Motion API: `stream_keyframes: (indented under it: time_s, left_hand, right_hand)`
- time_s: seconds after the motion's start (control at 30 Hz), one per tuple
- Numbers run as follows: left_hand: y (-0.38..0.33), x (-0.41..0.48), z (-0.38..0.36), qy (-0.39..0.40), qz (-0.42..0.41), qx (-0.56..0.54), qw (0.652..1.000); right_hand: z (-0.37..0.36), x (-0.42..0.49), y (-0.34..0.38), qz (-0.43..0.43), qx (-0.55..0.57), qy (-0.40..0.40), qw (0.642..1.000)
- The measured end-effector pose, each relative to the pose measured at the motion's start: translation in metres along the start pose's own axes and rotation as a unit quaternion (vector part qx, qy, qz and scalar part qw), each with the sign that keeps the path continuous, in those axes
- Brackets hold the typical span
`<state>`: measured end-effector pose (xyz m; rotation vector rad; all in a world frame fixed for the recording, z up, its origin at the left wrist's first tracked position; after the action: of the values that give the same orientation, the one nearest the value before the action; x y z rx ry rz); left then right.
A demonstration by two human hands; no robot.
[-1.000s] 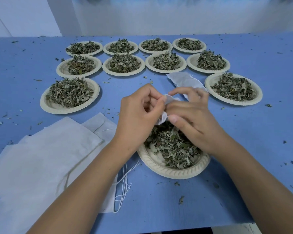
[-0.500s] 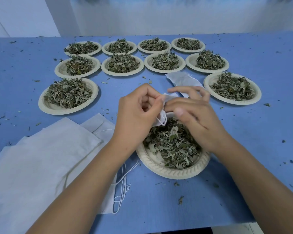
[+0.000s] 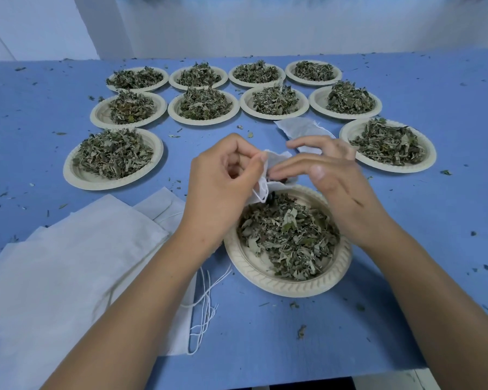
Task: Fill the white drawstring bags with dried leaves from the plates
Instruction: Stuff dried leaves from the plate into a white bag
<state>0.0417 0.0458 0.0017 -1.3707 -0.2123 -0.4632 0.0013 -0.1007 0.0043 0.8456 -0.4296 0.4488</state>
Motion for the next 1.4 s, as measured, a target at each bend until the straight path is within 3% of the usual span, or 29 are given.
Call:
stream_keyframes:
  time_s: [0.13,0.27,0.3,0.4,0.47,0.5,0.63,0.8,0.97,1.17,1.4]
  left_hand:
    - [-0.002,-0.003,-0.005,0.017,-0.005,0.015,1.000]
    - [0.002,0.002,0.012,-0.061,0.008,0.013,0.998]
    - [0.002,0.002,0.014,-0.071,0.010,0.007,0.997]
    - [0.002,0.002,0.014,-0.070,0.005,0.007,0.998]
    - [0.000,0.001,0.010,-0.057,-0.001,0.012,0.998]
    - [0.000,0.001,0.009,-0.052,-0.005,0.015,0.999]
    - [0.000,0.001,0.009,-0.054,-0.008,0.020,0.998]
    - [0.002,0.001,0.011,-0.069,-0.006,0.023,0.997]
    - [0.001,0.000,0.010,-0.072,-0.004,0.023,0.997]
    - [0.000,-0.001,0.016,-0.109,-0.005,0.044,0.993]
    - [0.001,-0.001,0.017,-0.108,-0.003,0.052,0.993]
  right_hand:
    - [-0.022,-0.006,-0.001,-0.016,-0.029,0.098,0.995]
    - [0.019,0.003,-0.005,-0.035,0.030,-0.058,0.997]
    - [0.024,0.003,-0.009,-0.044,0.037,-0.059,0.997]
    - [-0.001,-0.002,-0.021,-0.135,0.060,0.100,0.984]
    - [-0.025,-0.010,-0.022,-0.156,0.019,0.215,0.964]
    - [-0.030,-0.011,-0.020,-0.142,0.009,0.231,0.963]
    - [-0.017,-0.004,-0.017,-0.122,0.068,0.166,0.976]
    - [-0.039,-0.013,-0.010,-0.062,-0.028,0.285,0.956]
    - [-0.040,-0.009,-0.004,-0.028,-0.020,0.247,0.968]
    - [-0.017,-0.005,-0.006,-0.053,0.100,0.166,0.980]
    - [-0.007,-0.002,-0.014,-0.091,0.160,0.107,0.977]
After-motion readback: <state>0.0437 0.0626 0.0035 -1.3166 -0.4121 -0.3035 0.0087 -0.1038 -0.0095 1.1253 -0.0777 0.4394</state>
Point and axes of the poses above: each hand's wrist, its own x-axis towards the middle knuckle, its own z-axis out of the back of the hand, y = z × x, the point moved 7 cm from there along x, towards the middle knuckle
